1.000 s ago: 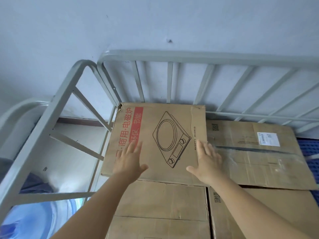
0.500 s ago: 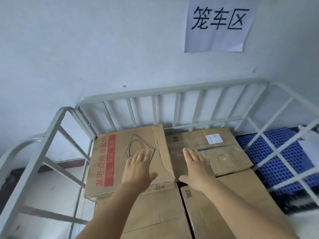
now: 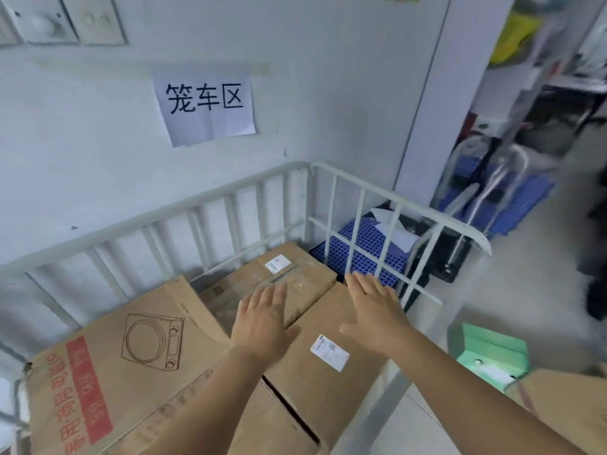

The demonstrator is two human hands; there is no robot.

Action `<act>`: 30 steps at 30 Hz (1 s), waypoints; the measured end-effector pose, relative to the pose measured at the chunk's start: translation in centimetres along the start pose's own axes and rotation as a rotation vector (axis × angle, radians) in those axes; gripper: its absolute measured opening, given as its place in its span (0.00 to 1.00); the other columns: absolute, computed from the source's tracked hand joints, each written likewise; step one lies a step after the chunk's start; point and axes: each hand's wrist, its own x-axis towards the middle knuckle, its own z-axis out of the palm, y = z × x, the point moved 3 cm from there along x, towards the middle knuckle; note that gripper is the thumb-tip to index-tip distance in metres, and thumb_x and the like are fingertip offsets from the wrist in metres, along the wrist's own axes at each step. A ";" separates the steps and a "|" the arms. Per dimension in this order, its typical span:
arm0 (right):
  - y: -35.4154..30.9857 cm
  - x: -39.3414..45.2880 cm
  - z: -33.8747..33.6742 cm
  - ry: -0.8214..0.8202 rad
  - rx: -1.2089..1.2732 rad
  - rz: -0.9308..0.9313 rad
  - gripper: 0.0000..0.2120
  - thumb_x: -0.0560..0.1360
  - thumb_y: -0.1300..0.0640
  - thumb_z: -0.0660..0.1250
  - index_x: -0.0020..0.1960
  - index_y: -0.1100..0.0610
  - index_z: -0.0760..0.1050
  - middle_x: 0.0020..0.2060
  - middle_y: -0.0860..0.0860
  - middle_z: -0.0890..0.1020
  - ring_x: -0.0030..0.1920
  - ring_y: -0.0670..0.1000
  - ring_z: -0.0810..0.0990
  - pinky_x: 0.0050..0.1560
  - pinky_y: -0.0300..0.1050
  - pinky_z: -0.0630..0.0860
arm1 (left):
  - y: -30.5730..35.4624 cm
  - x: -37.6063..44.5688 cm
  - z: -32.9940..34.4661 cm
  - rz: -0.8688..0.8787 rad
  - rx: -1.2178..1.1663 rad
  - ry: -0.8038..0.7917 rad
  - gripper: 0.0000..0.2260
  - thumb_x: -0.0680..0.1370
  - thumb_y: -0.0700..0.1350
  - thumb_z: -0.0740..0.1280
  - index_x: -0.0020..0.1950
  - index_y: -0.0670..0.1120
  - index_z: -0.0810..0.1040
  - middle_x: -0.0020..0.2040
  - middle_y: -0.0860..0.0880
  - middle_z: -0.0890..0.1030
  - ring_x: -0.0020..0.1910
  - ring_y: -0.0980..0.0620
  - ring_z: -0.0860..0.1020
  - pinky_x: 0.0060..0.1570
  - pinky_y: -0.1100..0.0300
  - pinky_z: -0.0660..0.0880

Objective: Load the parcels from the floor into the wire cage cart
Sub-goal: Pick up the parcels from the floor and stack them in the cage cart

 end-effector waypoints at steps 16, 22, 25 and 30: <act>21.1 -25.0 0.9 0.130 0.163 0.680 0.43 0.77 0.43 0.63 0.79 0.56 0.40 0.79 0.52 0.45 0.78 0.53 0.42 0.77 0.53 0.44 | 29.2 -5.1 5.7 0.690 -0.003 -0.161 0.35 0.79 0.60 0.58 0.79 0.51 0.45 0.79 0.51 0.53 0.78 0.50 0.51 0.75 0.53 0.49; 27.6 -35.6 3.0 0.104 0.200 0.870 0.44 0.78 0.42 0.62 0.79 0.56 0.39 0.79 0.51 0.45 0.78 0.53 0.42 0.76 0.53 0.42 | 39.6 -11.0 9.1 0.875 0.040 -0.221 0.34 0.80 0.60 0.57 0.79 0.49 0.46 0.79 0.50 0.54 0.77 0.50 0.52 0.75 0.52 0.50; 30.5 -40.8 4.4 0.107 0.240 0.937 0.44 0.78 0.42 0.62 0.79 0.56 0.38 0.79 0.51 0.45 0.78 0.53 0.42 0.76 0.52 0.41 | 44.5 -14.1 11.0 0.939 0.069 -0.247 0.34 0.79 0.61 0.57 0.79 0.48 0.48 0.78 0.49 0.56 0.77 0.50 0.54 0.74 0.53 0.53; 35.3 -49.6 6.4 0.121 0.255 1.042 0.43 0.78 0.42 0.62 0.80 0.56 0.39 0.79 0.52 0.46 0.79 0.54 0.43 0.77 0.53 0.42 | 52.7 -19.4 13.9 1.053 0.063 -0.275 0.34 0.78 0.60 0.61 0.78 0.46 0.54 0.75 0.48 0.64 0.74 0.49 0.62 0.70 0.55 0.60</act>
